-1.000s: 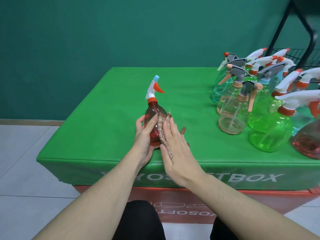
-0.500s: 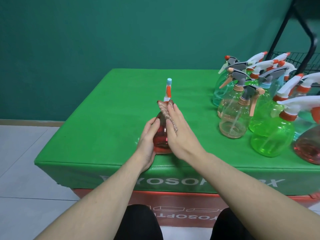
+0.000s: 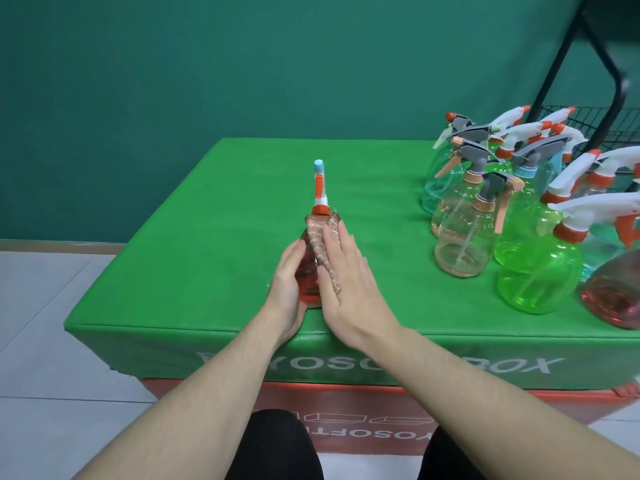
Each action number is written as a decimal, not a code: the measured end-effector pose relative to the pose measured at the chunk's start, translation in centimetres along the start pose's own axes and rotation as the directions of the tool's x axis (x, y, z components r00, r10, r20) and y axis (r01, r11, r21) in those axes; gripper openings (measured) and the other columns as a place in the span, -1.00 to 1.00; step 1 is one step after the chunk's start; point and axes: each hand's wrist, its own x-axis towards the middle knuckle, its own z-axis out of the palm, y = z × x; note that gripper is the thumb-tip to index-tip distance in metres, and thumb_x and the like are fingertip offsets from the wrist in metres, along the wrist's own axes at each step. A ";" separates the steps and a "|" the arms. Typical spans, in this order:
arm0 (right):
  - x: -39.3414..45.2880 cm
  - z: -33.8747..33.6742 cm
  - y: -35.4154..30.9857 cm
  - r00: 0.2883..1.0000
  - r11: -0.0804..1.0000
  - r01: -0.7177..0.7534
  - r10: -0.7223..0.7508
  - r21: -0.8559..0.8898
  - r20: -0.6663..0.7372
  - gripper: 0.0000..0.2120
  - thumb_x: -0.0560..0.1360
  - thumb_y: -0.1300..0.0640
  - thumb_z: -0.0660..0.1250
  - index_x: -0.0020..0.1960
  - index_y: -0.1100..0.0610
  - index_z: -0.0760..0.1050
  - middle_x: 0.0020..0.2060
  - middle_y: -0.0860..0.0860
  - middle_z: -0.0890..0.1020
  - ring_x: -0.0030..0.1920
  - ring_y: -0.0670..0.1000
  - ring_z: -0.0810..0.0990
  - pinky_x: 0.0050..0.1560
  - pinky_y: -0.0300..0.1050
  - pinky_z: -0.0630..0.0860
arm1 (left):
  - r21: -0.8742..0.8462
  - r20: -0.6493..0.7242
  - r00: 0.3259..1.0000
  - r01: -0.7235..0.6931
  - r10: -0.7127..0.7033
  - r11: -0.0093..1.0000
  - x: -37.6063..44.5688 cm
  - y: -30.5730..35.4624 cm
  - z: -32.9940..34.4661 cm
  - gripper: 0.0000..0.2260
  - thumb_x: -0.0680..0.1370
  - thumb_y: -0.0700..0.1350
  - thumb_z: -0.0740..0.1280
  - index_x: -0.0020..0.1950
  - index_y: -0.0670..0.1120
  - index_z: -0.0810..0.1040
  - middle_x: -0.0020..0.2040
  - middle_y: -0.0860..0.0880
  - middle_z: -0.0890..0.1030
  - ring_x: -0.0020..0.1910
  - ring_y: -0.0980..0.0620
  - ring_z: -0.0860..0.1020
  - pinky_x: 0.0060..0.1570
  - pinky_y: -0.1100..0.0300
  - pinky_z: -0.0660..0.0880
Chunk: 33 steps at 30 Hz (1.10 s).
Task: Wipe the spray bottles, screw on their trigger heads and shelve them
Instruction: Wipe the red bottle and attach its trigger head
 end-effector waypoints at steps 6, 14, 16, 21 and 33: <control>-2.8 0.3 0.1 0.995 0.992 0.061 -0.052 -0.107 0.084 -0.39 0.61 -0.17 -0.21 0.62 -0.12 -0.29 0.60 -0.11 -0.33 0.58 -0.09 -0.37 0.61 0.12 -0.20 | -0.107 -0.041 0.998 -0.058 0.053 0.993 -0.2 0.4 0.2 -0.82 0.72 -0.03 0.19 0.29 -0.02 0.43 -0.06 -0.05 0.71 -0.15 0.01 0.69 -0.11 0.14 0.61; -3.1 0.4 -0.3 0.992 0.989 0.116 -0.112 -0.088 0.049 -0.41 0.64 -0.13 -0.15 0.64 -0.10 -0.20 0.61 -0.11 -0.28 0.59 -0.07 -0.36 0.62 0.12 -0.15 | -0.184 -0.048 0.998 0.038 -0.047 0.982 -0.5 0.8 0.0 -0.56 0.72 0.06 0.13 0.47 -0.18 0.44 0.22 -0.19 0.68 0.14 -0.14 0.69 0.01 0.05 0.65; -2.5 0.4 -0.7 0.994 0.993 0.111 -0.110 -0.051 0.024 -0.40 0.64 -0.12 -0.14 0.65 -0.08 -0.16 0.62 -0.10 -0.25 0.59 -0.07 -0.34 0.62 0.09 -0.14 | -0.163 -0.040 0.996 0.067 -0.074 0.984 -0.7 1.0 0.0 -0.55 0.74 0.07 0.08 0.41 -0.20 0.53 0.19 -0.18 0.70 0.15 -0.11 0.69 0.05 0.07 0.62; -0.1 -0.2 -1.0 0.997 0.998 0.070 -0.069 0.004 -0.033 -0.39 0.63 -0.11 -0.11 0.65 0.00 -0.05 0.64 -0.04 -0.13 0.62 -0.03 -0.23 0.61 -0.04 -0.17 | -0.100 0.037 0.998 0.061 -0.058 0.993 -0.8 0.9 0.3 -0.62 0.74 0.07 0.09 0.19 -0.09 0.65 0.01 -0.05 0.75 -0.04 0.03 0.72 -0.18 0.23 0.63; 3.2 -1.3 -1.0 0.988 0.949 -0.121 0.145 0.290 -0.061 -0.51 0.70 -0.01 -0.03 0.63 -0.04 0.12 0.59 -0.09 0.22 0.53 -0.17 0.20 0.54 -0.20 0.10 | -0.067 0.083 0.997 0.000 0.006 0.998 -1.0 0.8 0.5 -0.50 0.40 0.08 0.41 0.31 0.02 0.46 -0.12 0.03 0.73 -0.23 0.04 0.69 -0.36 0.11 0.60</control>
